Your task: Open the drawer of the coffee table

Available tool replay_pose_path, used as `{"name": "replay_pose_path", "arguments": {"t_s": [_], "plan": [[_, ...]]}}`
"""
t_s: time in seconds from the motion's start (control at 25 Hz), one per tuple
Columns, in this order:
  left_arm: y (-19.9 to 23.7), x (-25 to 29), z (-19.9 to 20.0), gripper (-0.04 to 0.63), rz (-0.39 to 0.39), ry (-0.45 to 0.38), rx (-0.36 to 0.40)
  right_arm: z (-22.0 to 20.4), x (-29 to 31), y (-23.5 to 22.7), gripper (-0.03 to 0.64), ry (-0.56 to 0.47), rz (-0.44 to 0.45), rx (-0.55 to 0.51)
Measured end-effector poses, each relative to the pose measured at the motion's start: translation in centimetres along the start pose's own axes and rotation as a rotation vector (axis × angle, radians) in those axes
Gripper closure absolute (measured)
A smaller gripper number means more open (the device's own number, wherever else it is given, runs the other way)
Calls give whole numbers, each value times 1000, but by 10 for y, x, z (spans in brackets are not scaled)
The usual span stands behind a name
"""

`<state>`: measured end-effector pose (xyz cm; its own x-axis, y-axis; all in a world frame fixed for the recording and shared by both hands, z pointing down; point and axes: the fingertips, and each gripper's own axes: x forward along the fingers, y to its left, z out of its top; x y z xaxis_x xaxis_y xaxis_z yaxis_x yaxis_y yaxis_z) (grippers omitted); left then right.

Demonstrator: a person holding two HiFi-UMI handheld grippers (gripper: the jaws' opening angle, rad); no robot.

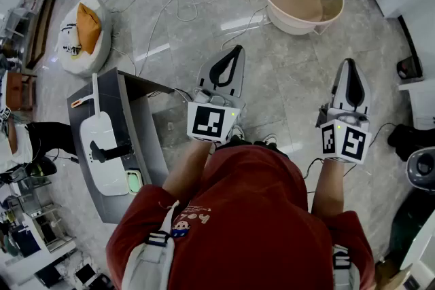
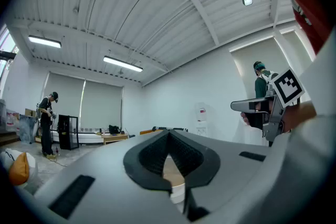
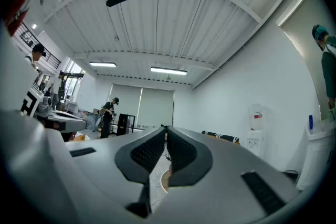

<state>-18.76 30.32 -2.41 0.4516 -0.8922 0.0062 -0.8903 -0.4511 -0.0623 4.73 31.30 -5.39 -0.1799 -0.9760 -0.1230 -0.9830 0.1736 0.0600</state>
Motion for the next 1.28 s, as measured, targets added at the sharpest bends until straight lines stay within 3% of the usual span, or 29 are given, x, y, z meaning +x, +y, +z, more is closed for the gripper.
{"name": "replay_pose_path", "arguments": {"t_s": [0.6,0.84,1.04,1.28], "plan": [[26,1,-3,591,-1,-18,-26,-9,16,27,588,14,-10,25],[46,0,1,591,-34,-65,-31,-13,20,44,588,25,-48,3],[51,24,-5,591,-54,-75,-42,-26,31,41,588,50,-62,16],[36,90,-18,591,-63,-51,-32,-56,74,-7,588,58,-77,37]]}}
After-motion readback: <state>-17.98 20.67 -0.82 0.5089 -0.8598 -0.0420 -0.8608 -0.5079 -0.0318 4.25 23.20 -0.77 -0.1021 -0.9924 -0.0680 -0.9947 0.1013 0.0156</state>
